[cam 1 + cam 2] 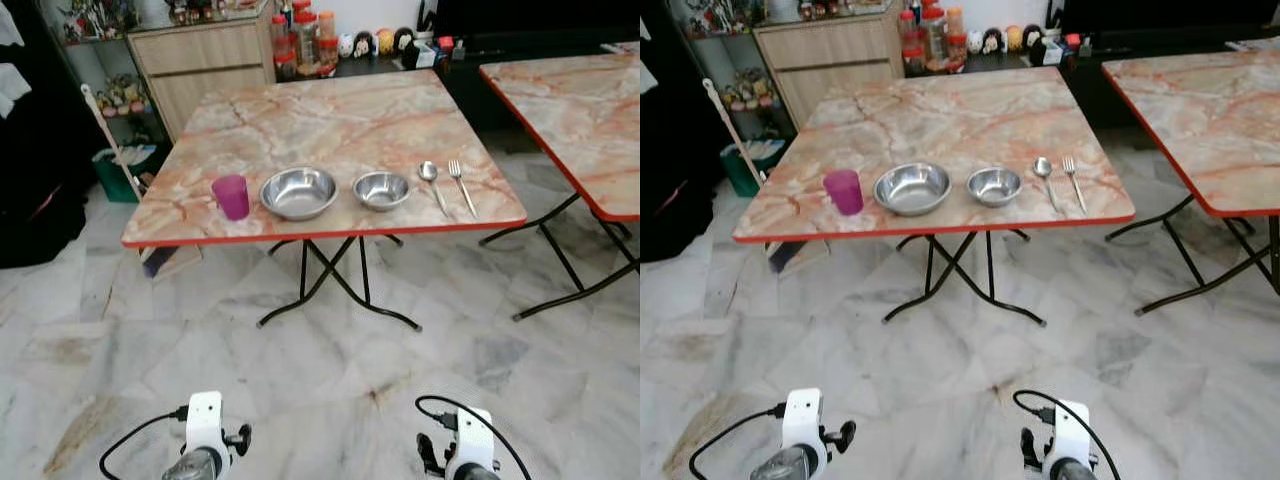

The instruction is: Setting the table

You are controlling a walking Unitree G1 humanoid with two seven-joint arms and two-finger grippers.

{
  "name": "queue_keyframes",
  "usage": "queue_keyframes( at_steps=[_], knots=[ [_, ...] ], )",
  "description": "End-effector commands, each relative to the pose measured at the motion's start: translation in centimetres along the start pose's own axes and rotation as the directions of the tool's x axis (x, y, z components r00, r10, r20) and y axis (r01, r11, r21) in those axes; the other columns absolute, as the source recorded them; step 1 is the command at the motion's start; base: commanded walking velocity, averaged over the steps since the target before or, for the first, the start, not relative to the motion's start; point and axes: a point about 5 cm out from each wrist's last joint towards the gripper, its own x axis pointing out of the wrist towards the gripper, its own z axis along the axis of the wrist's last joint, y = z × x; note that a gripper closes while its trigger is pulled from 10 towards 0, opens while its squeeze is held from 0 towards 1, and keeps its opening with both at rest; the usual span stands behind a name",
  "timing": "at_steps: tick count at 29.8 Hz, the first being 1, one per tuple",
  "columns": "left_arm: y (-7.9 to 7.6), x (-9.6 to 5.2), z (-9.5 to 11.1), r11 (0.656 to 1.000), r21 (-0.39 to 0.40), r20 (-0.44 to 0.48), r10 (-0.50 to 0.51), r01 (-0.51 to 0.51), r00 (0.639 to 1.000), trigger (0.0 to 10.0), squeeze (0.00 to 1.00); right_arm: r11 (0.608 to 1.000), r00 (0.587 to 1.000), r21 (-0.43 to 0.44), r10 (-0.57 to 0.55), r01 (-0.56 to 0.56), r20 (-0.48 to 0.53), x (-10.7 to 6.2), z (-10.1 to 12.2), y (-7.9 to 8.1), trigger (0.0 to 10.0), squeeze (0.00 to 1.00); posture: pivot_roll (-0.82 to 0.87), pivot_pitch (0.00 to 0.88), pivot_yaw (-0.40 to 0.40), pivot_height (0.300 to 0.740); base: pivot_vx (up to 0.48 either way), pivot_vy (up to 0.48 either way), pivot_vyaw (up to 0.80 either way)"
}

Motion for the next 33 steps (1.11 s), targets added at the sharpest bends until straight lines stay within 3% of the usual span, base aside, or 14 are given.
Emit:
queue_keyframes(
  at_steps=[1, 24, 33],
  knots=[
    [0.81, -0.05, 0.08, 1.000, 0.021, -0.009, 0.022, -0.022, 1.000, 10.0, 0.00, 1.000, 1.000, -0.002, 0.015, -0.015, -0.001, 0.09, 0.09, 0.51, 10.0, 0.00, -0.22, 0.000, 0.093, 0.740, 0.480, 0.000, 0.00],
    [0.75, 0.09, 0.67, 1.000, -0.006, 0.011, 0.030, -0.030, 0.999, 10.0, 0.00, 1.000, 1.000, 0.015, -0.002, 0.002, 0.014, 0.18, 0.67, 0.34, 10.0, 0.00, -0.20, 0.000, 0.075, 0.740, 0.472, 0.000, 0.00],
    [1.21, -0.16, 0.11, 0.999, -0.020, 0.019, 0.050, -0.050, 0.999, 10.0, 0.00, 1.000, 1.000, 0.011, -0.004, 0.004, 0.006, 0.10, 0.31, 0.25, 10.0, 0.00, -0.19, 0.000, 0.069, 0.740, 0.105, 0.000, 0.00]
  ],
)
